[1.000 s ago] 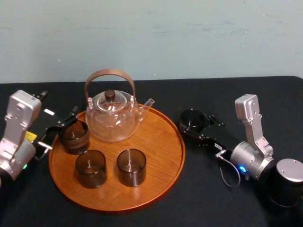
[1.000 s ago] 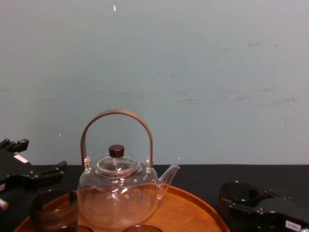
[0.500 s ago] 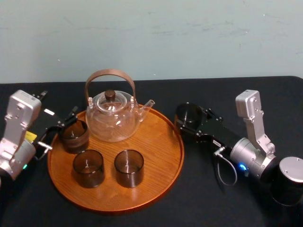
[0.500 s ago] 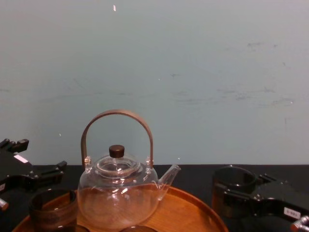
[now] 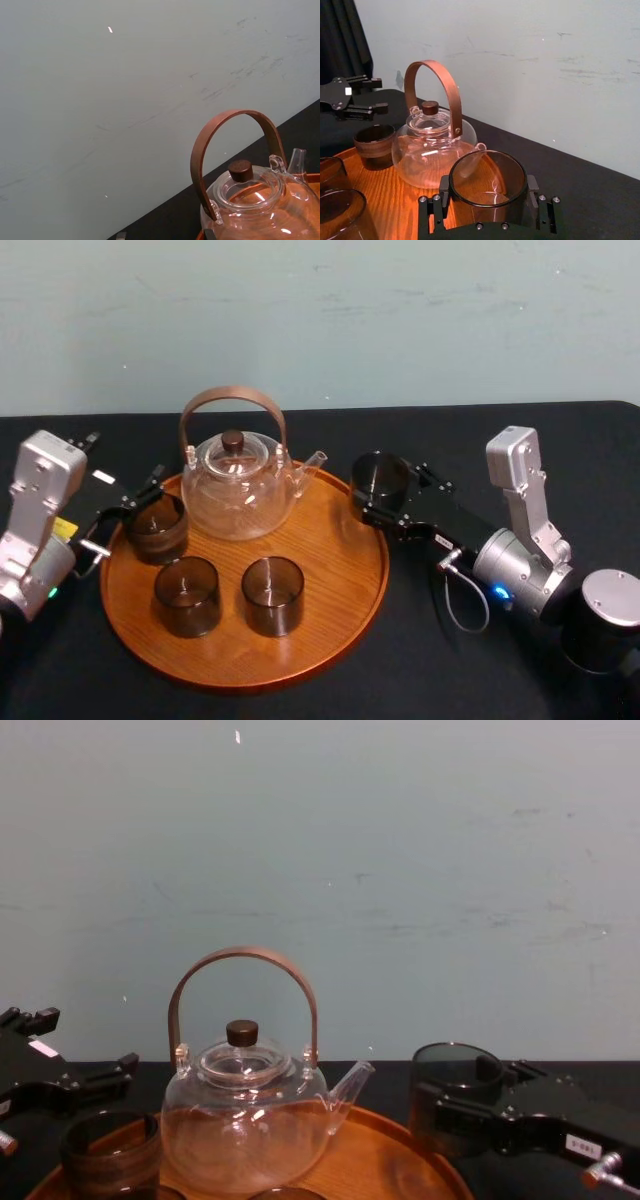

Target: Pick up the glass from the table and place it on the tray.

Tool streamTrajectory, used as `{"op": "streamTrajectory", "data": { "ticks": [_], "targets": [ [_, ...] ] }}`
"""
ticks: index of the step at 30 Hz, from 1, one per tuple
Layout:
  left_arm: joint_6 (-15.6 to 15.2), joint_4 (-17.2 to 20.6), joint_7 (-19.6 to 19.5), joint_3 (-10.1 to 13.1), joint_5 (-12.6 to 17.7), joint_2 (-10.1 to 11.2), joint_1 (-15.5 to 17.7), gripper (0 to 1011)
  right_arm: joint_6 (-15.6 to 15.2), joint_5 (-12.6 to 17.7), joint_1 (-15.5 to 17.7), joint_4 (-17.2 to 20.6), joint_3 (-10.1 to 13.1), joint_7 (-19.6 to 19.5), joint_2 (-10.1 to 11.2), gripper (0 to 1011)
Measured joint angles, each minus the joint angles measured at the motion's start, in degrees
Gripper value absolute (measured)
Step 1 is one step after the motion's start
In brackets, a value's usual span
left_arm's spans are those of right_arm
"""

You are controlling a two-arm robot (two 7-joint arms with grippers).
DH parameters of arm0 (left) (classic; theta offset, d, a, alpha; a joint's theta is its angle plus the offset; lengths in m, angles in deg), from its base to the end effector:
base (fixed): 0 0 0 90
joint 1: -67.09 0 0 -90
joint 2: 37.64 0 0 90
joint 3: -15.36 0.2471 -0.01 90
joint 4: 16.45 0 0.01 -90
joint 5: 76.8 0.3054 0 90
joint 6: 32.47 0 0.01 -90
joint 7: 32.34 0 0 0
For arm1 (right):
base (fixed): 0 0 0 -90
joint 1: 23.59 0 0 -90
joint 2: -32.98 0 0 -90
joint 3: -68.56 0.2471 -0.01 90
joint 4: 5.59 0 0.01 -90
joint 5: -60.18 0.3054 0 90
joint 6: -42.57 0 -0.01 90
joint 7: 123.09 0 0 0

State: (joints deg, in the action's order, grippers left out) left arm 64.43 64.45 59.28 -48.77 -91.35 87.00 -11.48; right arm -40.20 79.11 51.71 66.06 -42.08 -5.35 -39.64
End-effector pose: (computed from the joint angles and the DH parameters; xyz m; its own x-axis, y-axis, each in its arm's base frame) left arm 0.3479 0.0591 -0.2671 0.2924 0.8803 0.3736 -0.9552 0.2874 0.0705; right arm 0.3717 -0.0032 -0.2857 0.6601 -0.7509 0.0204 0.7507 0.6586 -0.0520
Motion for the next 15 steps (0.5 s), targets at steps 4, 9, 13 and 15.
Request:
{"op": "streamTrajectory", "data": {
  "ticks": [4,9,13,15],
  "targets": [
    [0.00,0.00,0.00,0.00,0.00,0.00,0.00,1001,0.02,0.05,-0.45,-0.27,-0.58,0.26,-0.24,904],
    [0.00,0.00,0.00,0.00,0.00,0.00,0.00,1002,0.19,-0.02,-1.58,-1.68,-1.66,0.79,-1.00,904],
    [0.00,0.00,0.00,0.00,0.00,0.00,0.00,1001,0.41,-0.07,-2.39,-2.80,-2.33,1.12,-1.58,904],
    [0.00,0.00,0.00,0.00,0.00,0.00,0.00,1001,0.48,-0.12,-2.74,-3.24,-2.65,1.26,-1.82,904]
  ]
}}
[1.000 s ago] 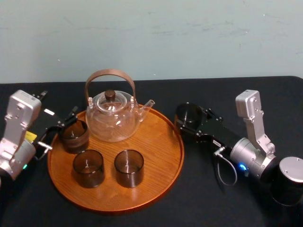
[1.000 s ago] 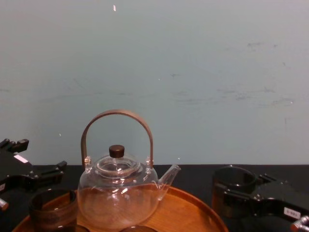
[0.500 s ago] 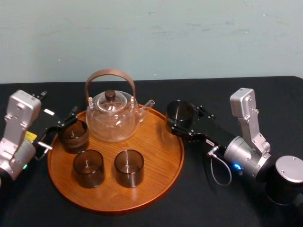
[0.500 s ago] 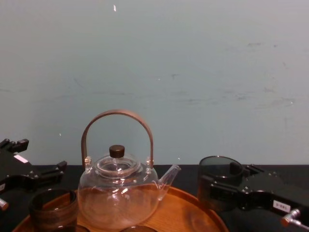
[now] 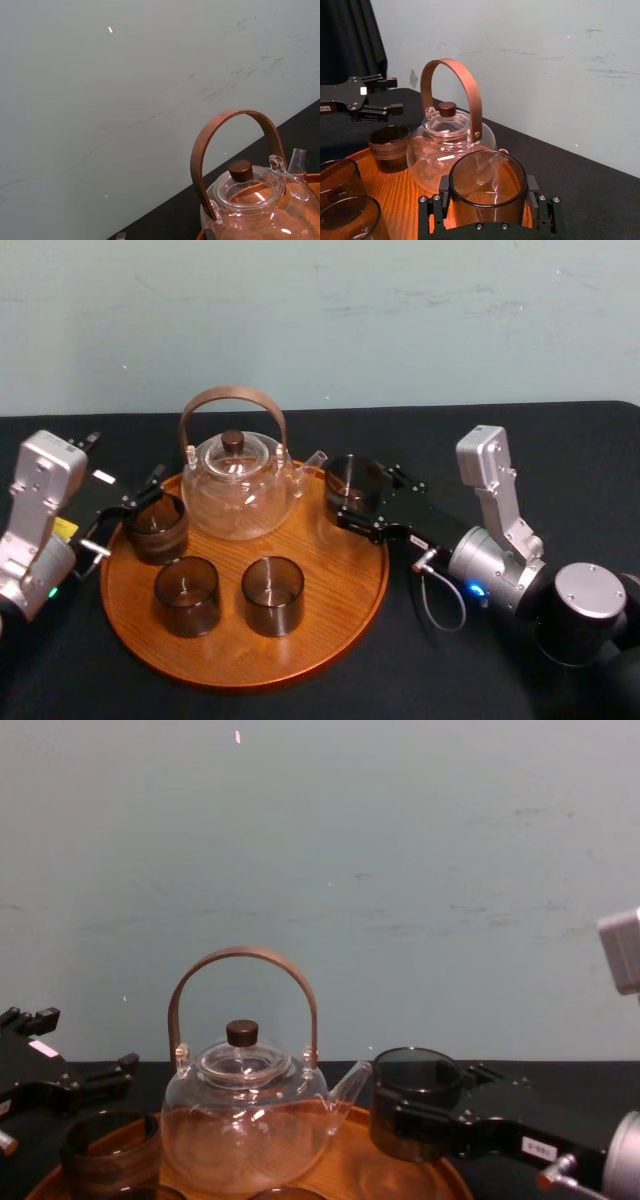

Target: Pick up the glass from the table and place it on the tray.

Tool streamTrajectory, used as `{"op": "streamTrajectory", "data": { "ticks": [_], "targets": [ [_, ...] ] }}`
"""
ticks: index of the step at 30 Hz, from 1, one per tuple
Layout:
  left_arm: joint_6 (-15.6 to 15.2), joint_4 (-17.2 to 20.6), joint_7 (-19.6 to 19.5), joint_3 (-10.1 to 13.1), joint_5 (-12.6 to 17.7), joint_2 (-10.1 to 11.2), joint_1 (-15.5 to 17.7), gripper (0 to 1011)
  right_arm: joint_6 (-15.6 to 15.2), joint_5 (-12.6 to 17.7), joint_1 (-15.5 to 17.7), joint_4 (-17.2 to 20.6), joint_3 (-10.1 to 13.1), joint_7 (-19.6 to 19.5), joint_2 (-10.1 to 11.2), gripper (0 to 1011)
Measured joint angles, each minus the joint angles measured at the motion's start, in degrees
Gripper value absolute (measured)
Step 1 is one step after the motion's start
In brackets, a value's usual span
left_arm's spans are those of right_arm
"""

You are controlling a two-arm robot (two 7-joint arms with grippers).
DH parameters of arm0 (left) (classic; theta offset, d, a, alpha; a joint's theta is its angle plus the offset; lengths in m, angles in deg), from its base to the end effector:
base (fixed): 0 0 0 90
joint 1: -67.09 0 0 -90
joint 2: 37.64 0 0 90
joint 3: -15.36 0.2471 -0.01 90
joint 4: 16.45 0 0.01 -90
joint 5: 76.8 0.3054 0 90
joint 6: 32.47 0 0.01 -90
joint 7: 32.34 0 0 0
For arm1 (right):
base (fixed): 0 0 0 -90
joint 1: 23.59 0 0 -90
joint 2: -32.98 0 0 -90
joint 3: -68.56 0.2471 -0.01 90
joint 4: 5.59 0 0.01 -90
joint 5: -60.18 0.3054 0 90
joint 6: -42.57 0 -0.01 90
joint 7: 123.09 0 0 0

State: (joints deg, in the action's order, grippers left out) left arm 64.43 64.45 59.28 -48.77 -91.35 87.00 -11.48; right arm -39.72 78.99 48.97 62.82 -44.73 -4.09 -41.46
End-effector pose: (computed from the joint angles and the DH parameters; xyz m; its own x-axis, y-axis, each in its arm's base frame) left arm 0.3479 0.0591 -0.2671 0.2924 0.8803 0.3736 -0.9552 0.2874 0.0705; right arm 0.3797 0.0143 -0.2888 0.6997 -0.7143 0.0129 0.7137 0.6982 -0.0560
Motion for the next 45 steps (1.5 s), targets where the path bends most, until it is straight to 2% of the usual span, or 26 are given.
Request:
{"op": "streamTrajectory", "data": {
  "ticks": [25,45],
  "targets": [
    [0.00,0.00,0.00,0.00,0.00,0.00,0.00,1001,1.01,-1.04,-2.07,-4.06,-3.18,1.52,-1.47,904],
    [0.00,0.00,0.00,0.00,0.00,0.00,0.00,1001,1.91,-1.48,-2.82,-6.49,-3.75,2.10,-2.29,904]
  ]
}}
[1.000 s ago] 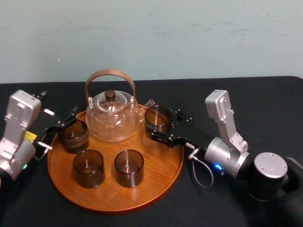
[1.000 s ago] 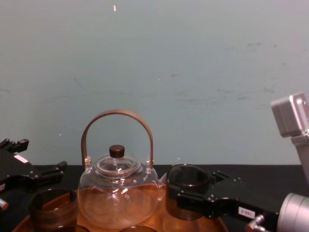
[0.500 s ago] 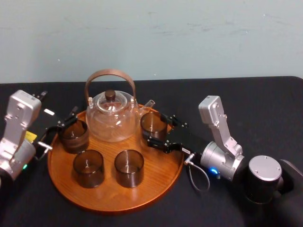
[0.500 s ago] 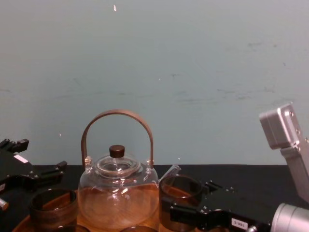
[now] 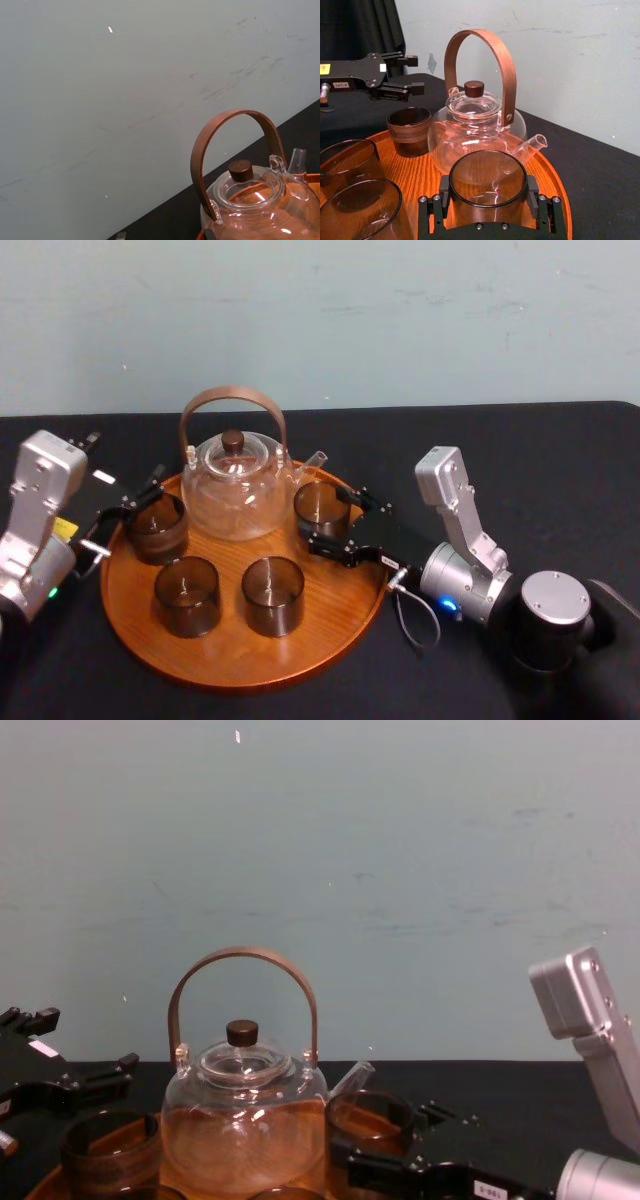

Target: Pick up the glass from the table and place it on the tray.

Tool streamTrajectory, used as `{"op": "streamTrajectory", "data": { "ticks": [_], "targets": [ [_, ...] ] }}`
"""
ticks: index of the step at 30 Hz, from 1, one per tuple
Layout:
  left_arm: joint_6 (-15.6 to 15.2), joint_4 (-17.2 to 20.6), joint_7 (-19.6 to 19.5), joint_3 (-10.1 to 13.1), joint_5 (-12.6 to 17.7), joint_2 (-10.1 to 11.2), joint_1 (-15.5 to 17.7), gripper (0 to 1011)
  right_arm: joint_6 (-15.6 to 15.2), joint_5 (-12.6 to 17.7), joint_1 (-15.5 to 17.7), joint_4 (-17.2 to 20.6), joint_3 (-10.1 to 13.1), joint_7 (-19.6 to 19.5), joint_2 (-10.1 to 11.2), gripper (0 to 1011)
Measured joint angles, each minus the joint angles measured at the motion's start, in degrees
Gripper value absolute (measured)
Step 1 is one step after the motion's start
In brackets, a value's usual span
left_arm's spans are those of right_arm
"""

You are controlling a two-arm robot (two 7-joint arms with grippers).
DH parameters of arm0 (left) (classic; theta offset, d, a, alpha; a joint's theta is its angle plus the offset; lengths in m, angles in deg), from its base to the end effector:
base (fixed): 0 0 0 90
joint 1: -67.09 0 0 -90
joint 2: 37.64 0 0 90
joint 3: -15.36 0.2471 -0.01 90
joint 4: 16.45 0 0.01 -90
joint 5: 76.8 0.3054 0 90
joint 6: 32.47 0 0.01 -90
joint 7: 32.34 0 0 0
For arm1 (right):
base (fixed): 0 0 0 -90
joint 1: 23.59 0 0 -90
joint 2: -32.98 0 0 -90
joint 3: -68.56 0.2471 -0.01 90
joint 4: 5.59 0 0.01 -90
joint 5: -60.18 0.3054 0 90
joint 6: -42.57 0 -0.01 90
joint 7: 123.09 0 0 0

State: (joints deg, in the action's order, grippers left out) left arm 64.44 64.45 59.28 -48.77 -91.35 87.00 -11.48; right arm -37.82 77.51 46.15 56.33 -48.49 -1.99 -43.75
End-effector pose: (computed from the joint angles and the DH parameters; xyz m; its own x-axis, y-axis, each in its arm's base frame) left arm 0.3479 0.0591 -0.2671 0.2924 0.8803 0.3736 -0.9552 0.2875 0.0703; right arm 0.3837 0.0329 -0.3079 0.7530 -0.6579 0.0139 0.6557 0.7483 -0.1008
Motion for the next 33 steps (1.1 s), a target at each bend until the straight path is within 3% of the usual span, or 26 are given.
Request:
{"op": "streamTrajectory", "data": {
  "ticks": [33],
  "targets": [
    [0.00,0.00,0.00,0.00,0.00,0.00,0.00,1001,-0.38,-0.68,-0.20,-2.20,-0.22,-0.01,-0.29,905]
  ]
}}
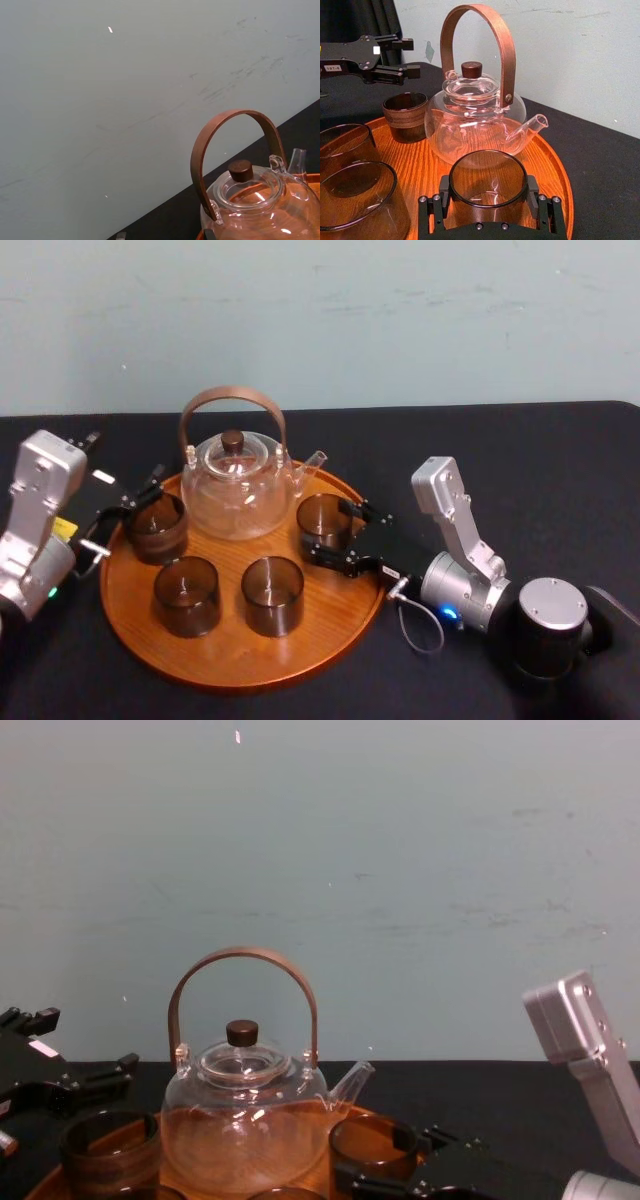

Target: Pick up the glass from the table and place it on the tray.

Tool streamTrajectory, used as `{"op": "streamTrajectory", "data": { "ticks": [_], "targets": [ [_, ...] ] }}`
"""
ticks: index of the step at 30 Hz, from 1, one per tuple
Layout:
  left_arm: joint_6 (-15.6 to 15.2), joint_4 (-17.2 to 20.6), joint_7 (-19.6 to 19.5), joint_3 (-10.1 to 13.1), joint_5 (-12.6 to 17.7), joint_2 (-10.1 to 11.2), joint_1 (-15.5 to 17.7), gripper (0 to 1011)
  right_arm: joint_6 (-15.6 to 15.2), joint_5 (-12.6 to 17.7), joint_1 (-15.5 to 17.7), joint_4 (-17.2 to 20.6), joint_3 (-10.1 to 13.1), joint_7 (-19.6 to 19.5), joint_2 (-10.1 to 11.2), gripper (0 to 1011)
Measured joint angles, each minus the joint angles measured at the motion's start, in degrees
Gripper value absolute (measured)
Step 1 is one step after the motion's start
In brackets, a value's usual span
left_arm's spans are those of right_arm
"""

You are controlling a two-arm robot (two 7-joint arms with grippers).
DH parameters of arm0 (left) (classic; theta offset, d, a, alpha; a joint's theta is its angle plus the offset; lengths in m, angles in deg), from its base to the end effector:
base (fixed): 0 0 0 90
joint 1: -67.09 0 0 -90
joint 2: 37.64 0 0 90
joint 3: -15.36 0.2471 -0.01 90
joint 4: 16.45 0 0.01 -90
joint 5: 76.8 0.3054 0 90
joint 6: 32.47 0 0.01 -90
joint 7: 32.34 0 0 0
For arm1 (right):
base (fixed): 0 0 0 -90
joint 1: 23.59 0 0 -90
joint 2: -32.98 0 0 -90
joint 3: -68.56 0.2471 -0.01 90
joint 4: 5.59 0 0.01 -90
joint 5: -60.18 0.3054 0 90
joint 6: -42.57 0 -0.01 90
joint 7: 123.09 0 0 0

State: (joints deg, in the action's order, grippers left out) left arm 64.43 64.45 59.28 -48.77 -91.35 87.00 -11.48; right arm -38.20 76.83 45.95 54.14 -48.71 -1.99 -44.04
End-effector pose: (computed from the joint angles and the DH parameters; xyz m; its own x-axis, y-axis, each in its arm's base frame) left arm 0.3479 0.0591 -0.2671 0.2924 0.8803 0.3736 -0.9552 0.2874 0.0705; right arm 0.3825 0.0309 -0.3176 0.7497 -0.6618 0.0040 0.6557 0.7419 -0.1401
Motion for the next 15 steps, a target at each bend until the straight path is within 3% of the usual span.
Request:
{"op": "streamTrajectory", "data": {
  "ticks": [7,15],
  "targets": [
    [0.00,0.00,0.00,0.00,0.00,0.00,0.00,1002,-0.01,0.03,0.01,0.07,0.02,0.00,0.02,906],
    [0.00,0.00,0.00,0.00,0.00,0.00,0.00,1002,0.02,0.10,0.04,0.13,0.06,0.00,0.02,1002]
  ]
}}
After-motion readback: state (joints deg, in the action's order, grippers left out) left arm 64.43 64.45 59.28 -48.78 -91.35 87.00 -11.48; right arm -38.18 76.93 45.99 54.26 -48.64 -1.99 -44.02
